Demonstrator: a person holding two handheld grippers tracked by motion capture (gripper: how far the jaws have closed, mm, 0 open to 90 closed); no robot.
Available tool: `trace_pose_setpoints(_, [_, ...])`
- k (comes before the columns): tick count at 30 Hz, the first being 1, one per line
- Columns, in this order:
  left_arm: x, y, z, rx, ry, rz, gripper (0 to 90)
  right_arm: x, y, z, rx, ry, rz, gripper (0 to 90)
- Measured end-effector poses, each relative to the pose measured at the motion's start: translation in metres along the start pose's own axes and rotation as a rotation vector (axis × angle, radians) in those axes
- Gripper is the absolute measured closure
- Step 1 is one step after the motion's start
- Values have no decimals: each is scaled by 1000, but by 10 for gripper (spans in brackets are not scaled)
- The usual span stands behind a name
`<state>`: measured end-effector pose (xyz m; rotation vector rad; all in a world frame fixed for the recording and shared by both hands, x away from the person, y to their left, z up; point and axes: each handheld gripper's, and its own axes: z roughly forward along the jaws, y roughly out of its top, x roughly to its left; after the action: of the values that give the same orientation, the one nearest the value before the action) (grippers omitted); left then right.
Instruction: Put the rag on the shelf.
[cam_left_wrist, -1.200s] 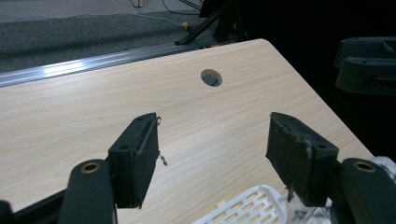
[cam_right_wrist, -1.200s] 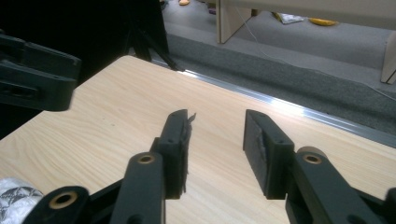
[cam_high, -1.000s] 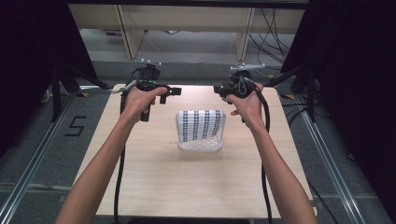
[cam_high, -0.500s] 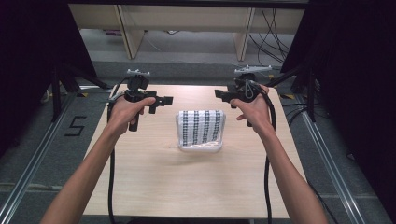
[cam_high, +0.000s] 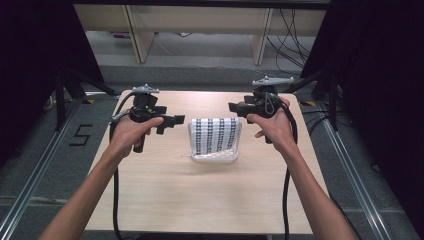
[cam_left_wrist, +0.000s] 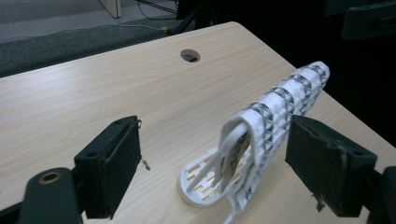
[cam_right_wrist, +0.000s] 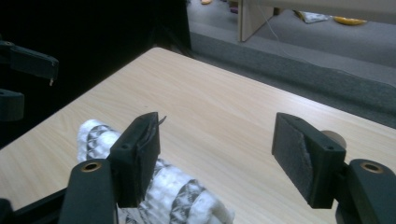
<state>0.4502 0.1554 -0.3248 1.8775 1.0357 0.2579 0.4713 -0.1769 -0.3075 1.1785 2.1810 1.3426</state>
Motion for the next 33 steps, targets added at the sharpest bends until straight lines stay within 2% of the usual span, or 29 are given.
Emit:
trace_pose_setpoints(1, [-2,-1,-1,-3,0,6,174,1,-1,-1,6,5,11,315])
trace_pose_setpoints(2, [-5,-3,-2,-12,-6,7,174,2,-2,-2,0,3,-3,301])
trace_pose_setpoints(6, [-11,-10,-5,-20,-17,20,173,7,-6,-7,0,24,7,246])
trace_pose_setpoints(7, [-11,-10,-6,-17,-25,25,173,8,-7,-8,1,31,-20,231])
trace_pose_setpoints(9, [-14,-14,-8,-19,-30,28,172,12,-9,-11,-3,39,-16,223])
trace_pose_setpoints(10, [-15,-15,-9,-21,-23,26,172,13,-10,-13,-5,40,-13,221])
trace_pose_setpoints(11, [-16,-17,-10,-18,-28,31,171,14,-11,-14,-6,43,-32,220])
trace_pose_setpoints(12, [-16,-18,-11,-11,-43,34,168,16,-12,-15,-6,50,-27,218])
trace_pose_setpoints(15, [-20,-26,-15,-22,-63,39,162,20,-14,-19,-14,68,-61,216])
trace_pose_setpoints(16, [-20,-28,-16,-20,-64,43,162,22,-16,-20,-11,71,-51,216])
trace_pose_setpoints(17, [-21,-30,-17,-21,-65,44,162,22,-16,-21,-8,70,-73,217])
trace_pose_setpoints(18, [-22,-32,-17,-19,-69,46,162,24,-17,-22,-4,71,-53,218])
trace_pose_setpoints(19, [-22,-35,-18,-19,-71,49,162,24,-18,-23,-4,61,-76,219])
trace_pose_setpoints(20, [-23,-38,-19,-16,-78,48,162,25,-19,-23,-4,71,-55,218])
trace_pose_setpoints(21, [-24,-40,-20,-16,-90,50,162,25,-20,-25,1,60,-70,218])
trace_pose_setpoints(25, [-29,-49,-22,-13,-111,64,161,27,-25,-26,-6,76,-58,221])
trace_pose_setpoints(27, [-30,-53,-22,-7,-124,77,161,27,-27,-27,-15,71,-89,223])
trace_pose_setpoints(30, [-34,-61,-22,-4,-130,81,161,30,-31,-29,-7,82,-63,224])
trace_pose_setpoints(31, [-35,-62,-22,0,-131,83,161,31,-33,-31,3,76,-64,225])
trace_pose_setpoints(32, [-36,-64,-22,3,-133,85,161,30,-34,-30,-10,85,-89,225])
trace_pose_setpoints(33, [-36,-66,-22,3,-137,84,161,31,-35,-31,-1,78,-73,225])
